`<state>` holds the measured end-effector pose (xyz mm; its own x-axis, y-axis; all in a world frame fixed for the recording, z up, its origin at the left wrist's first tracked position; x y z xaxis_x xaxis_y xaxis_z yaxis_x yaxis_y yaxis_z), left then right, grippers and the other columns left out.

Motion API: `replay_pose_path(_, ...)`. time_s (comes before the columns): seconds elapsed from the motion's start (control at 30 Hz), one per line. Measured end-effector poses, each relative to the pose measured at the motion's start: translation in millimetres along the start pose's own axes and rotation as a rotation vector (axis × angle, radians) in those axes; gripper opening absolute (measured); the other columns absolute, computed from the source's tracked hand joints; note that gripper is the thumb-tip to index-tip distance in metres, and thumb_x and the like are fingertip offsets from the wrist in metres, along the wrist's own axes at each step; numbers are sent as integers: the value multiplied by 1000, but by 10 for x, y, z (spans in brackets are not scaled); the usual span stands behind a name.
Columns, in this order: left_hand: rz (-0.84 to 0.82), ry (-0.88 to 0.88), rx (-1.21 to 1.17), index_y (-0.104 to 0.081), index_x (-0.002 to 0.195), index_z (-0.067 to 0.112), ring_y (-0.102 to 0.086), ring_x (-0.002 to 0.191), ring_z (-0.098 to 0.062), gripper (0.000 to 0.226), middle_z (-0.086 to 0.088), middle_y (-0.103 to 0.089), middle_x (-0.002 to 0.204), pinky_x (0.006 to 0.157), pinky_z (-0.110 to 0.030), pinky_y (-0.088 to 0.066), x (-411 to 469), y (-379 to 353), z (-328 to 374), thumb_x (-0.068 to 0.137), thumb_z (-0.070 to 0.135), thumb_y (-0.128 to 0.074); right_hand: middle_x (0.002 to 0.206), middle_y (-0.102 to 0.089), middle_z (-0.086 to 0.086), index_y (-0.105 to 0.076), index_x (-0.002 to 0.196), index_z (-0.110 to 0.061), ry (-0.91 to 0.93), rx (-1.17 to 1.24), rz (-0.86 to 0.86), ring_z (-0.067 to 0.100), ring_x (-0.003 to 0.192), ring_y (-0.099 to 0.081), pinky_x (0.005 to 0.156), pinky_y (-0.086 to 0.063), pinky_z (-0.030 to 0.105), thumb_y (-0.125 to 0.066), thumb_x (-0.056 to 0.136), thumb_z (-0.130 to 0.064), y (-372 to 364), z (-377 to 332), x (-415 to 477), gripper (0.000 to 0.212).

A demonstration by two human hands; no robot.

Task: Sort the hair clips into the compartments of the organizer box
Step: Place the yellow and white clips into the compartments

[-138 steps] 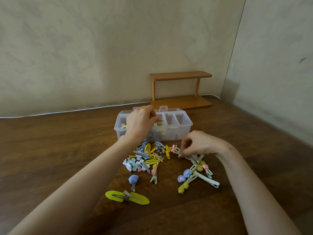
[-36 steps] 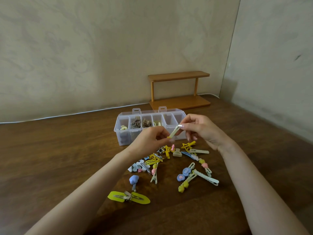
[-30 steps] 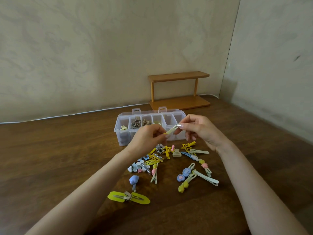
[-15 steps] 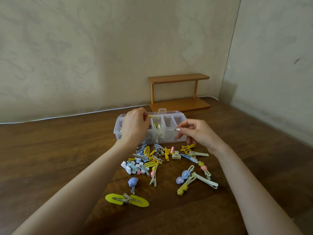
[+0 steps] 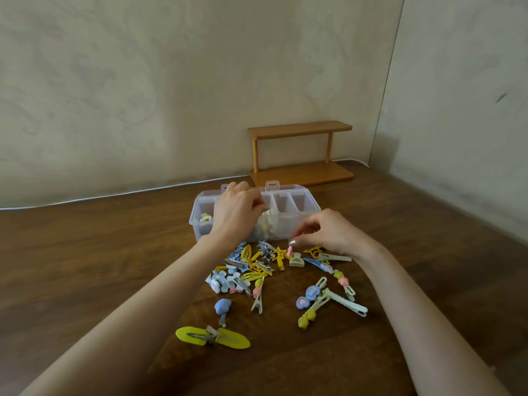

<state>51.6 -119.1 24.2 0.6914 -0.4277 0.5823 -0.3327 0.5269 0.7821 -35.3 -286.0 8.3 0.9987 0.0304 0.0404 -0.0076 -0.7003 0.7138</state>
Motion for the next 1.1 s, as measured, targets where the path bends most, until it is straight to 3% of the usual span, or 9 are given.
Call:
replay_pose_path(0.23, 93, -136, -121, -65, 88, 13, -47, 84, -14, 10, 3, -58, 87, 63, -26, -41, -321, 148, -26, 85, 23, -63, 93, -67, -3, -71, 88, -18, -28, -82, -92, 8, 89, -60, 76, -48, 23, -75, 78, -20, -73, 10, -1, 11)
replay_pose_path(0.4, -47, -201, -223, -62, 89, 16, -48, 78, -7, 11, 11, -53, 82, 64, -20, -44, -574, 125, 89, 86, 27, -62, 82, -67, -4, -69, 82, -14, 4, 33, -64, 2, 75, -63, 66, -45, 16, -74, 78, -17, -76, -46, -2, 7)
replay_pose_path(0.47, -142, -157, -260, -61, 92, 18, -49, 76, -4, 23, 13, -55, 81, 64, -23, -46, -624, 77, 149, 84, 40, -61, 75, -64, -3, -68, 81, -10, 40, 167, -31, -1, 62, -59, 56, -43, 11, -72, 80, -13, -61, -82, -13, 5)
replay_pose_path(0.57, -218, -36, -355, -57, 96, 18, -50, 68, -1, 34, 12, -59, 78, 62, -23, -44, -647, 36, 217, 81, 47, -61, 71, -61, 0, -65, 80, -8, 77, 316, 26, 6, 63, -55, 56, -43, 18, -68, 82, -8, -46, -107, -17, 4)
replay_pose_path(0.7, -189, 79, -477, -58, 93, 14, -61, 71, -11, 30, 3, -66, 79, 66, -34, -53, -641, 24, 189, 80, 40, -67, 68, -61, -1, -64, 80, -8, 114, 397, 32, 2, 57, -54, 50, -42, 16, -68, 82, -8, -93, -136, -9, 5)
replay_pose_path(0.83, -202, 136, -547, -55, 92, 16, -63, 74, -14, 21, 1, -67, 81, 70, -38, -55, -634, 18, 175, 81, 27, -68, 70, -64, 3, -65, 81, -5, 119, 424, 37, 10, 59, -55, 50, -43, 18, -70, 81, -12, -127, -140, 1, 8)
replay_pose_path(1.1, 8, 200, -371, -60, 101, 19, -58, 75, -11, 16, 6, -63, 86, 65, -29, -50, -276, 249, -122, 86, 23, -62, 85, -73, 8, -68, 87, -12, 106, 502, 179, 8, 50, -47, 46, -38, 18, -59, 90, -12, -58, -131, -16, 9)
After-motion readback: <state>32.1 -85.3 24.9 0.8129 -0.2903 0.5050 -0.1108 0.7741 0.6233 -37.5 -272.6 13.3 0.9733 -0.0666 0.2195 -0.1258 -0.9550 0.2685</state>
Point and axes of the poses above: each hand's wrist, its own x-axis towards the middle knuckle, its own y-axis out of the back of the hand, z = x × y, the point moved 2 cm from there along x, towards the middle knuckle
